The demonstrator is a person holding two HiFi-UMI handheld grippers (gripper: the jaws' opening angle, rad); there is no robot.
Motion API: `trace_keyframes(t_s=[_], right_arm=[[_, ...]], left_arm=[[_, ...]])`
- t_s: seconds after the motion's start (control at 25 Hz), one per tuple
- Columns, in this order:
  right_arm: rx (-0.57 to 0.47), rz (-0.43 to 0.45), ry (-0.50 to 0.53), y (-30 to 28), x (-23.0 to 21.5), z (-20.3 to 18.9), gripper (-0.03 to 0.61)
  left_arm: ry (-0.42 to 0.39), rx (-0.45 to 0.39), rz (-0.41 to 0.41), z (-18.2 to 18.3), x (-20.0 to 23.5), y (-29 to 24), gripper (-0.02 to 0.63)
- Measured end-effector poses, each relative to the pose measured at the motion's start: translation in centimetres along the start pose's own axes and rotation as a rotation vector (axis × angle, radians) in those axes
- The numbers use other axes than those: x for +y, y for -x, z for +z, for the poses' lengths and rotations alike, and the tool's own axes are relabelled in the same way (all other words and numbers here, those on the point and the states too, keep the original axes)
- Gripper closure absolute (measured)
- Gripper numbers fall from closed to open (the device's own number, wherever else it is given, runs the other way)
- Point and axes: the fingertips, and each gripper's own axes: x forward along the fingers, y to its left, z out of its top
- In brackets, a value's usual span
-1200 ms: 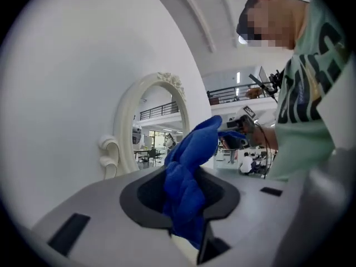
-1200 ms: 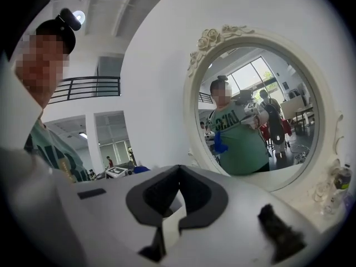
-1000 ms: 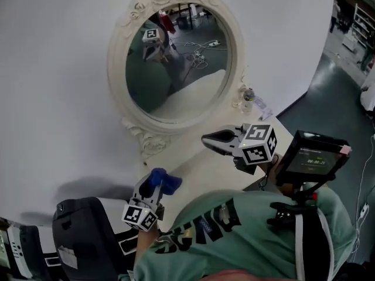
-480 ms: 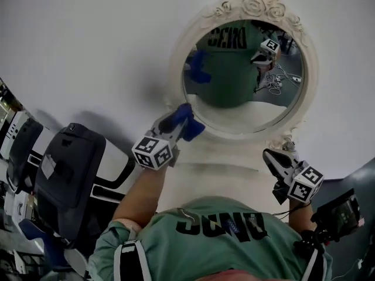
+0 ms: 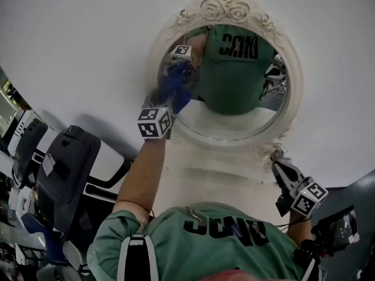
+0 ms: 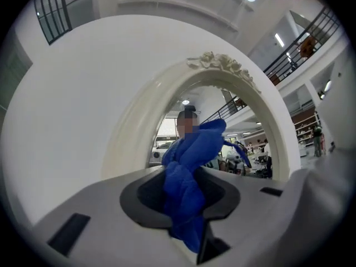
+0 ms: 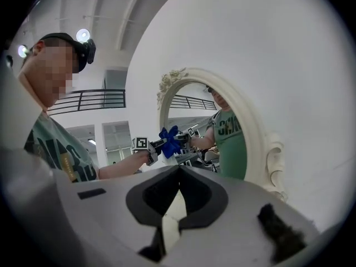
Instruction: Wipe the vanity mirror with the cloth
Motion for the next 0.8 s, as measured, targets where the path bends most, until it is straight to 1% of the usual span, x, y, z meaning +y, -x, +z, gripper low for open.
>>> trace_keyframes(t_s=[0.08, 0.16, 0.28, 0.44, 0.56, 0.68, 0.8], right_arm=[[-0.006, -0.008, -0.009, 0.8, -0.9, 0.1, 0.566], [-0.005, -0.018, -0.021, 1.7, -1.7, 0.1, 0.566], [0.0, -0.034, -0.032, 2.5, -3.0, 0.0, 0.566], [-0.004, -0.033, -0.036, 3.0, -4.0, -0.1, 0.567], [-0.013, -0.032, -0.041, 3.3, -4.5, -0.4, 0.567], [-0.021, -0.051, -0.052, 4.3, -4.9, -0.8, 0.567], [-0.03, -0.072, -0.059, 5.5, -5.1, -0.9, 0.566]], left_arm=[[0.01, -0.007, 0.035, 0.0, -0.3, -0.5, 0.495], [-0.001, -0.015, 0.062, 0.1, -0.8, -0.5, 0.495], [-0.062, -0.033, 0.037, 1.1, -3.7, -1.1, 0.495], [-0.18, -0.075, -0.045, 2.9, -10.8, -2.9, 0.495], [-0.286, -0.108, -0.119, 3.7, -16.8, -4.3, 0.495], [-0.391, -0.126, -0.216, 3.8, -23.3, -5.7, 0.495], [-0.522, -0.135, -0.308, 3.4, -30.1, -7.0, 0.495]])
